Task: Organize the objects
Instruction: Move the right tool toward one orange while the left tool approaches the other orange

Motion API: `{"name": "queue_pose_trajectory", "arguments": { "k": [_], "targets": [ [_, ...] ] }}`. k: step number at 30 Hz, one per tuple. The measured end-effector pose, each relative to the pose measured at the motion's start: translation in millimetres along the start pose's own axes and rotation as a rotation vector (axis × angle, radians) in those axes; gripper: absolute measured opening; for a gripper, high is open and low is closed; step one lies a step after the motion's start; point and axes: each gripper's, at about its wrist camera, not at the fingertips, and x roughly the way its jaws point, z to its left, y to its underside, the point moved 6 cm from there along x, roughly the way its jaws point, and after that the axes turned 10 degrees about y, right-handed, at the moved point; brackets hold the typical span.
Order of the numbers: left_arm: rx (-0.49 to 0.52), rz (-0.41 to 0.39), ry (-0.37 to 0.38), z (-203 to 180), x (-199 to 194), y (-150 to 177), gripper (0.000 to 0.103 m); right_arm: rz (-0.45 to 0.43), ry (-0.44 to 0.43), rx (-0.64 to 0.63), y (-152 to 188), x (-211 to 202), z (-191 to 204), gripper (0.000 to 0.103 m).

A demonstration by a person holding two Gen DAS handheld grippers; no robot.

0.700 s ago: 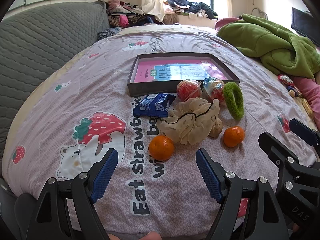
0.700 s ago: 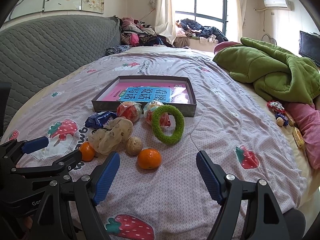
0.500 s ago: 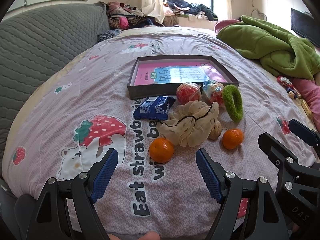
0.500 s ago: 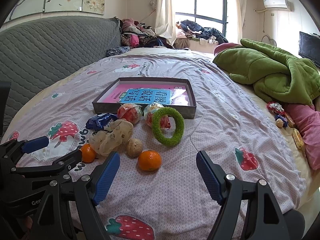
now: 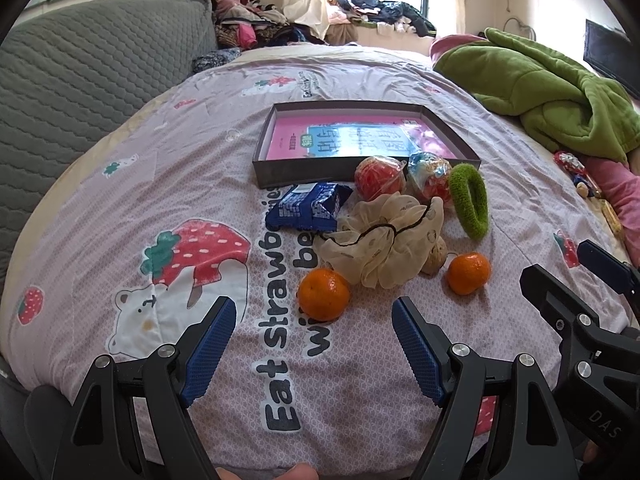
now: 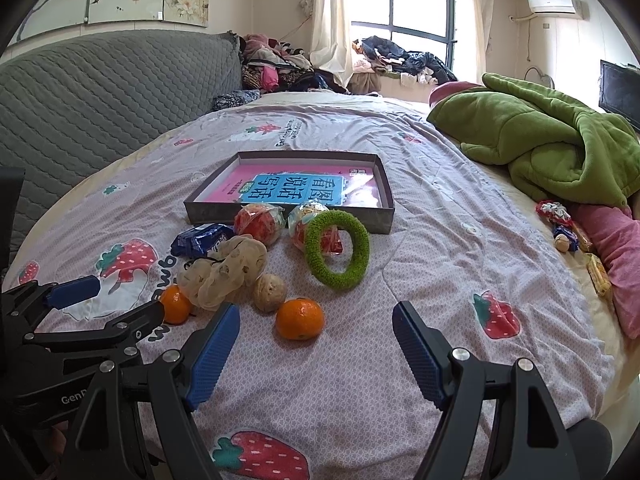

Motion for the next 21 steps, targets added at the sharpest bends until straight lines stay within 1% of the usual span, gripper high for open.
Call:
{"name": "queue_pose_trajectory", "arguments": {
  "k": [10, 21],
  "targets": [
    [-0.021, 0.065, 0.024, 3.4, 16.2, 8.7, 0.081, 0.044, -0.018, -0.014, 8.2, 10.0, 2.9, 0.078],
    [-0.055, 0.142, 0.039, 9.3, 31.8, 19.7, 0.081, 0.126, -0.032, -0.023, 21.2, 26.6, 6.2, 0.078]
  ]
}}
